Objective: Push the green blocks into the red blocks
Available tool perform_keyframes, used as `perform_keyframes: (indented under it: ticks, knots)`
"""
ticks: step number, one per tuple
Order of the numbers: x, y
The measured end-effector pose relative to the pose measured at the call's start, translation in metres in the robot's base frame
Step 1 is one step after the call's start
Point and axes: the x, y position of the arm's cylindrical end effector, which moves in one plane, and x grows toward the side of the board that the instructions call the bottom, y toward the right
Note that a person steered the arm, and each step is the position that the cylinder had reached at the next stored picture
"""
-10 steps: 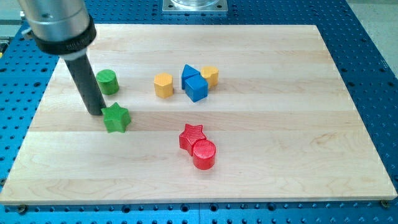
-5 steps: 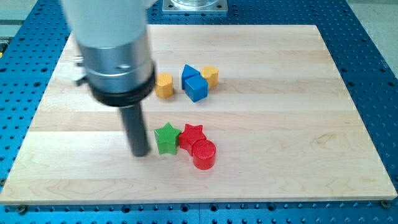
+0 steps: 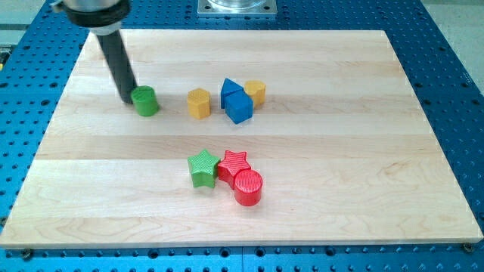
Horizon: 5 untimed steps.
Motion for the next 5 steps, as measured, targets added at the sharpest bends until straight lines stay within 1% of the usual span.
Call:
perform_keyframes:
  ticks: [1, 2, 3, 4, 5]
  knots:
    - [0.061, 0.04]
    - [0.03, 0.035]
    - [0.03, 0.051]
    - [0.094, 0.07]
    - [0.125, 0.087]
